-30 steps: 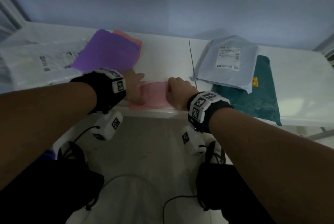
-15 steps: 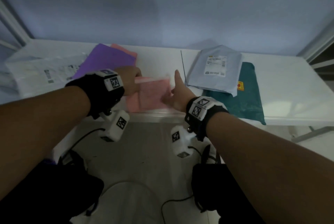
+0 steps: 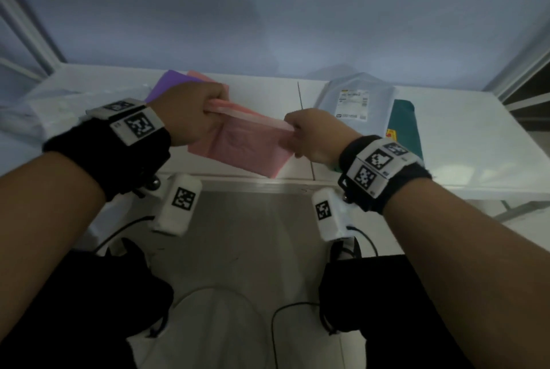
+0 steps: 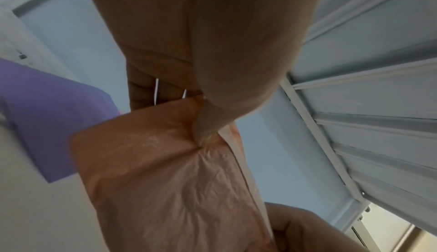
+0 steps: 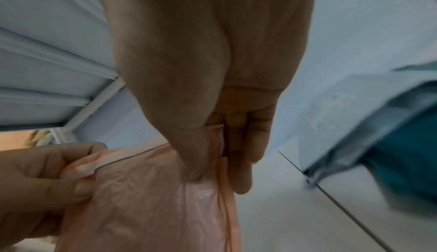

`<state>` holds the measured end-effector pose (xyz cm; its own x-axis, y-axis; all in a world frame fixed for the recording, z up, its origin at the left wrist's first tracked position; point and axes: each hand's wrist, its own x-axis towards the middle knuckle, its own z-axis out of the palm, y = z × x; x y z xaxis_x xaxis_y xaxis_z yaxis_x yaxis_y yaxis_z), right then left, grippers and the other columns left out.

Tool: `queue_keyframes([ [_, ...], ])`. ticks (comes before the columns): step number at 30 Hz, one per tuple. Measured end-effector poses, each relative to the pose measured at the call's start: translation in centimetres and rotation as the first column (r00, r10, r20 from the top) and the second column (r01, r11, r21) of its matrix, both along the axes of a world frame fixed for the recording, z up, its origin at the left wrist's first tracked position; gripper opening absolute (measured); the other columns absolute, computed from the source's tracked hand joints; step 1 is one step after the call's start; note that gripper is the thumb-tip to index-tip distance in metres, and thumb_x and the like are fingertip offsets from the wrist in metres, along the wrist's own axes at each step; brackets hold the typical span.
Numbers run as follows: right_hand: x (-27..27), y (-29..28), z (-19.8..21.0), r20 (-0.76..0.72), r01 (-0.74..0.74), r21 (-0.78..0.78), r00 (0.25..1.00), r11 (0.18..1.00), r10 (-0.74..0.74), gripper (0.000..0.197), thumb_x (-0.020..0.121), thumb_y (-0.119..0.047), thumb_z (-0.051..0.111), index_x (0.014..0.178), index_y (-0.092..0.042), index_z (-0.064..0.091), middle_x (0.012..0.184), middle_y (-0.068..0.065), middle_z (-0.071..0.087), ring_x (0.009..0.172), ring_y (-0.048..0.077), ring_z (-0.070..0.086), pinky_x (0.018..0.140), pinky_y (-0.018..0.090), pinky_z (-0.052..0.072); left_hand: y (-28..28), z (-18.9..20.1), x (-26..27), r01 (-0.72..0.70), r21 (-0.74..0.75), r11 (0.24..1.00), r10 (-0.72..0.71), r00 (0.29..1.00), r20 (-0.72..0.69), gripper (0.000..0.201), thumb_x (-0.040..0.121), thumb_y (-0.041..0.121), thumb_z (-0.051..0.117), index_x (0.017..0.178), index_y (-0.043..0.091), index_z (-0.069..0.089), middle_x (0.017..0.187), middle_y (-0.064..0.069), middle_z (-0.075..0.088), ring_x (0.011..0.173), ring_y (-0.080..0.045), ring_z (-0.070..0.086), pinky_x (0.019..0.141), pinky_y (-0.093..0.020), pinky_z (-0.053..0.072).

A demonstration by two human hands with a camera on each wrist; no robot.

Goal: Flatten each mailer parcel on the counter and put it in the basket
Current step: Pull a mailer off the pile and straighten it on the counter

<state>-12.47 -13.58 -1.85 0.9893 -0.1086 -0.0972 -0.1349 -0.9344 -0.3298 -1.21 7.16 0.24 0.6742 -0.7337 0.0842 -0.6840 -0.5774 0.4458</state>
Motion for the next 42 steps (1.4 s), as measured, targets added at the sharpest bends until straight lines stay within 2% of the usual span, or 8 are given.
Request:
queue_keyframes([
  [6, 0.8, -0.6, 2.9, 0.225, -0.085, -0.065, 0.969, 0.994, 0.098, 0.016, 0.095, -0.023, 0.057, 0.081, -0.016, 0.055, 0.077, -0.005, 0.052, 0.075, 0.014, 0.046, 0.061, 0.022, 0.021, 1.1, 1.8, 0.7, 0.008, 0.143, 0.99, -0.015, 0.999, 0.047, 0.033, 0.073, 0.051, 0.068, 0.09, 0.029, 0.052, 0.079, 0.007, 0.05, 0.068, -0.012, 0.045, 0.057, -0.02, 0.03],
  [14, 1.5, 1.6, 3.2, 0.3, -0.159, -0.068, 0.938, 0.985, 0.172, 0.023, 0.093, -0.029, 0.06, 0.085, -0.008, 0.061, 0.076, -0.001, 0.057, 0.07, 0.018, 0.049, 0.06, 0.03, 0.026, 1.9, 1.7, 1.3, 0.016, 0.339, 0.941, -0.049, 0.995, 0.087, 0.021, 0.087, 0.04, 0.064, 0.08, 0.022, 0.056, 0.074, 0.005, 0.053, 0.071, -0.018, 0.051, 0.056, -0.027, 0.029],
  [20, 1.9, 2.5, 2.7, 0.329, -0.092, 0.12, 0.943, 0.989, 0.048, 0.025, 0.095, -0.036, 0.057, 0.086, -0.013, 0.059, 0.069, -0.01, 0.051, 0.062, 0.004, 0.046, 0.055, 0.019, 0.033, 2.4, 1.9, 1.1, -0.012, 0.274, 0.962, -0.034, 0.986, 0.164, 0.016, 0.089, 0.031, 0.063, 0.08, 0.022, 0.053, 0.076, 0.001, 0.047, 0.075, -0.02, 0.044, 0.063, -0.03, 0.021],
  [27, 1.8, 2.6, 3.4, 0.355, -0.065, 0.004, 0.933, 0.998, 0.059, 0.045, 0.099, -0.037, 0.052, 0.059, -0.026, 0.037, 0.056, -0.012, 0.039, 0.053, 0.005, 0.039, 0.051, 0.017, 0.029, 2.9, 2.2, 1.6, -0.005, 0.222, 0.975, -0.021, 0.993, 0.117, 0.032, 0.088, 0.036, 0.064, 0.066, 0.036, 0.041, 0.069, 0.007, 0.048, 0.068, -0.022, 0.045, 0.061, -0.032, 0.027],
  [30, 1.8, 2.5, 3.4, 0.342, -0.107, -0.015, 0.934, 0.994, 0.106, 0.035, 0.101, -0.035, 0.049, 0.069, -0.022, 0.048, 0.058, -0.011, 0.042, 0.059, 0.013, 0.042, 0.056, 0.029, 0.025, 3.0, 2.0, 2.0, 0.009, 0.221, 0.975, -0.031, 0.995, 0.098, 0.031, 0.087, 0.036, 0.066, 0.065, 0.034, 0.043, 0.068, 0.011, 0.048, 0.062, -0.013, 0.044, 0.056, -0.031, 0.028],
  [35, 1.6, 2.3, 3.8, 0.371, -0.145, 0.076, 0.922, 0.986, 0.107, 0.029, 0.102, -0.031, 0.049, 0.074, -0.022, 0.05, 0.062, -0.014, 0.048, 0.059, 0.0, 0.047, 0.057, 0.011, 0.033, 3.0, 1.6, 2.2, 0.031, 0.257, 0.966, -0.061, 0.992, 0.11, 0.012, 0.087, 0.03, 0.067, 0.085, 0.019, 0.062, 0.068, 0.01, 0.049, 0.066, -0.017, 0.045, 0.055, -0.024, 0.029],
  [39, 1.5, 2.1, 4.0, 0.308, -0.139, 0.152, 0.948, 0.978, 0.087, 0.028, 0.099, -0.038, 0.052, 0.099, -0.013, 0.064, 0.093, -0.002, 0.067, 0.084, 0.013, 0.059, 0.074, 0.027, 0.044, 2.8, 1.9, 2.0, 0.021, 0.263, 0.964, -0.066, 0.984, 0.165, 0.026, 0.087, 0.037, 0.065, 0.067, 0.027, 0.05, 0.065, 0.007, 0.048, 0.064, -0.02, 0.046, 0.055, -0.031, 0.027],
  [42, 1.6, 1.6, 4.0, 0.366, -0.134, 0.115, 0.927, 0.984, 0.083, 0.032, 0.101, -0.037, 0.049, 0.095, -0.01, 0.066, 0.091, 0.001, 0.066, 0.084, 0.016, 0.058, 0.07, 0.026, 0.04, 3.1, 2.0, 2.1, 0.061, 0.222, 0.973, -0.09, 0.989, 0.121, 0.035, 0.081, 0.057, 0.059, 0.065, 0.027, 0.05, 0.063, 0.005, 0.052, 0.059, -0.015, 0.048, 0.053, -0.027, 0.03],
])
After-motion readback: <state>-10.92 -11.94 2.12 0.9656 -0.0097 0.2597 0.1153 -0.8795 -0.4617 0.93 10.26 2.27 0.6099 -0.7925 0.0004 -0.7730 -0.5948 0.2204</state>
